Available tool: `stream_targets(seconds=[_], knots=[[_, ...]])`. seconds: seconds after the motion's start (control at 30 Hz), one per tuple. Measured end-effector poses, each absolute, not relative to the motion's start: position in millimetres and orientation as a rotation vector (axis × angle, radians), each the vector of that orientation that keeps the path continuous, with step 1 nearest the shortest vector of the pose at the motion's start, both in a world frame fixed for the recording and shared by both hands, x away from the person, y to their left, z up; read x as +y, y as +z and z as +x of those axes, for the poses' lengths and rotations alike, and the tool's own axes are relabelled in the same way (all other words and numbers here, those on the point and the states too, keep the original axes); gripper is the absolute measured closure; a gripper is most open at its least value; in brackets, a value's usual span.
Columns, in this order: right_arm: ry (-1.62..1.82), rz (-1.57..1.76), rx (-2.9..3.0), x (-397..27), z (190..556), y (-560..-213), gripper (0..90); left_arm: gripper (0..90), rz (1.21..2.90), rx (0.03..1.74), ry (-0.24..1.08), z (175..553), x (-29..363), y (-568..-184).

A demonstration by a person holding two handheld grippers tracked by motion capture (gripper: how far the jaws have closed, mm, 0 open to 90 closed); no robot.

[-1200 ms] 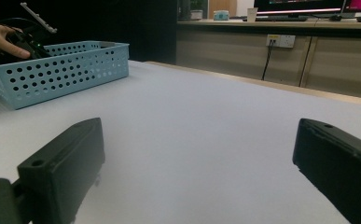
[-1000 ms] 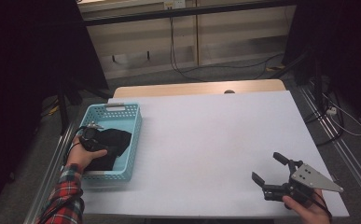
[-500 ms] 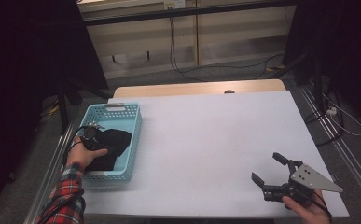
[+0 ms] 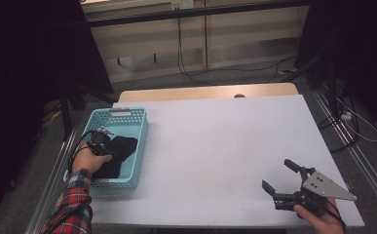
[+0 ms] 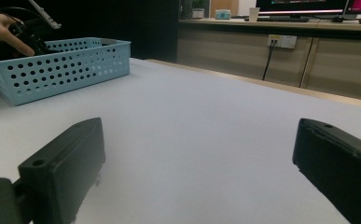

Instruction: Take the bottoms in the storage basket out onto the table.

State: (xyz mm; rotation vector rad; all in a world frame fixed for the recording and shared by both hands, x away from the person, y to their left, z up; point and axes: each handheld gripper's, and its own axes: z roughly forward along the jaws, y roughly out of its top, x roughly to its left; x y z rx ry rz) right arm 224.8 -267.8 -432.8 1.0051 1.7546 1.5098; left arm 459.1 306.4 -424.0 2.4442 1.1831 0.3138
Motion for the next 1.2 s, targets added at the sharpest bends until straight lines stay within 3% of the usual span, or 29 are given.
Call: stream_targets(seconds=[0.57, 1.2], knots=[[1.501, 1.014, 1.744, -270, 226, -433, 2.0, 73.8, 2.305, 1.227, 0.355, 465, 312, -417], [1.491, 1.026, 1.737, -270, 227, -434, 2.0, 74.1, 1.994, 1.143, 0.415, 466, 309, -328]])
